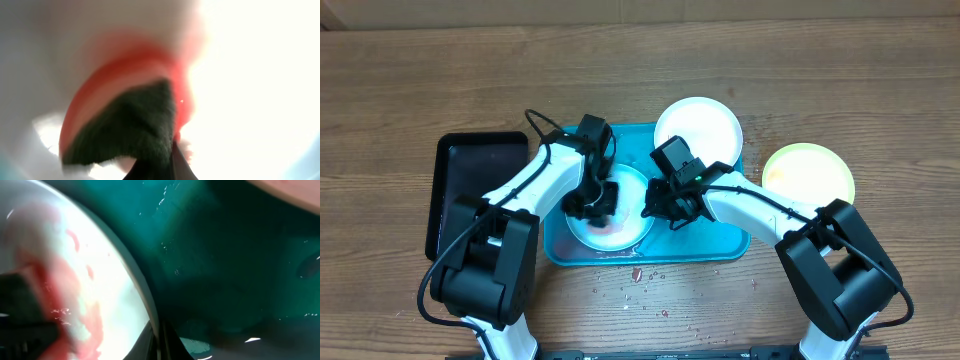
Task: Clean dirty plates on tray and stack at the side
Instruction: 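Scrub the white plate with the sponge while the right gripper holds it, then lift the sponge away with the left gripper to the tray's left edge, then lift the white plate with the right gripper and carry it right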
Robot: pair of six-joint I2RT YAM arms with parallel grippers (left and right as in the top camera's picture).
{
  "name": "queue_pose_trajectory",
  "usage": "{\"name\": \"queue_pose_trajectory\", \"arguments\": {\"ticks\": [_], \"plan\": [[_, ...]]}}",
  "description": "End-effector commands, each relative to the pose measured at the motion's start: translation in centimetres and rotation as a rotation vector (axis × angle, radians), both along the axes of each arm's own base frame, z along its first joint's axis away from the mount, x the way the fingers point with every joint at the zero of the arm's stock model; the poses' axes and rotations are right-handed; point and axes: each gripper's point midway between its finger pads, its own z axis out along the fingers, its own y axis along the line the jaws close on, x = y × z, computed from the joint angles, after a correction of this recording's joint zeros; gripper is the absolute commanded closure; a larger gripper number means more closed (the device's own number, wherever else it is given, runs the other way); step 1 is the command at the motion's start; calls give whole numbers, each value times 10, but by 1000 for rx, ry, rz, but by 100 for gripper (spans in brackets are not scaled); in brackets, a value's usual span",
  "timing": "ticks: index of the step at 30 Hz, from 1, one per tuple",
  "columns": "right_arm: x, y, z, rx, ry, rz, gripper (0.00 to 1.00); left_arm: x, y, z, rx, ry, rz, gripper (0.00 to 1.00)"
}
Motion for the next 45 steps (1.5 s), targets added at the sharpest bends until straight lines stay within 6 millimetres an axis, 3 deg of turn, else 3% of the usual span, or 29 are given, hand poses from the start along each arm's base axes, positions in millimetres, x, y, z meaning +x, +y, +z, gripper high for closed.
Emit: {"name": "queue_pose_trajectory", "arguments": {"ticks": [1, 4, 7, 9, 12, 16, 21, 26, 34, 39, 45], "plan": [[4, -1, -2, -9, -5, -20, 96, 2, -56, 9, -322, -31, -161, 96], [4, -1, -2, -9, -5, -20, 96, 37, -54, 7, -277, -154, -56, 96], [4, -1, -2, -9, -5, -20, 96, 70, -27, 5, -126, -241, 191, 96], [3, -2, -3, -11, -1, -19, 96, 83, -8, 13, -48, -270, 273, 96], [1, -3, -4, -18, 8, -19, 96, 95, 8, 43, 7, -271, 313, 96], [-2, 2, -1, 12, 24, -7, 96, 109, 29, 100, 83, -294, 283, 96], [-4, 3, 22, 44, 1, 19, 96, 105, 38, 153, 99, -286, 255, 96], [-3, -17, 58, -32, -102, -12, 96, 100, 38, 152, 106, -267, 253, 96], [-20, -59, 116, -385, -409, -37, 96, 101, 38, 150, 105, -267, 255, 96], [-34, -76, 136, -602, -572, -68, 96, 101, 38, 150, 105, -269, 255, 96], [-44, -91, 157, -725, -664, -108, 96, 101, 38, 150, 105, -269, 255, 96]]}}
